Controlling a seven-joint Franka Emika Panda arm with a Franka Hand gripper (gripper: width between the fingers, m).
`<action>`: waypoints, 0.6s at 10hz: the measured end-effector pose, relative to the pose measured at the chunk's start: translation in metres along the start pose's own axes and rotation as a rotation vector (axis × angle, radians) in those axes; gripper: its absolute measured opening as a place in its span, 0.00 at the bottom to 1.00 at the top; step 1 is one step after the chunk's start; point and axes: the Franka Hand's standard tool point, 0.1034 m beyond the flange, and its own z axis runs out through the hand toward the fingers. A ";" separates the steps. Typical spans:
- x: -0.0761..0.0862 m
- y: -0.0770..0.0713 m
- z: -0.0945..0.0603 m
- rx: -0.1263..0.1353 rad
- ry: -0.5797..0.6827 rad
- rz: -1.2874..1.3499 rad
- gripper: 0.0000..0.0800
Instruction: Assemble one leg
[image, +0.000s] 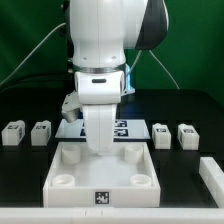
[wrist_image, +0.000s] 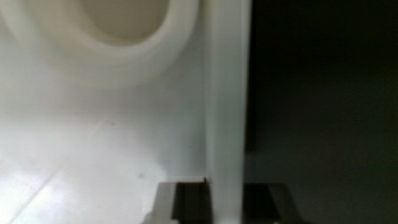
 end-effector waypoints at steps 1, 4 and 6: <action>0.006 0.010 -0.005 -0.006 0.001 0.007 0.08; 0.034 0.042 -0.003 -0.031 0.022 0.002 0.08; 0.046 0.044 0.000 -0.008 0.029 0.016 0.08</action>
Offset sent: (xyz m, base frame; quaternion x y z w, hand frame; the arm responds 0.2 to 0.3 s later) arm 0.0466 0.0421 -0.0039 -0.0058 0.0237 -0.0106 0.9996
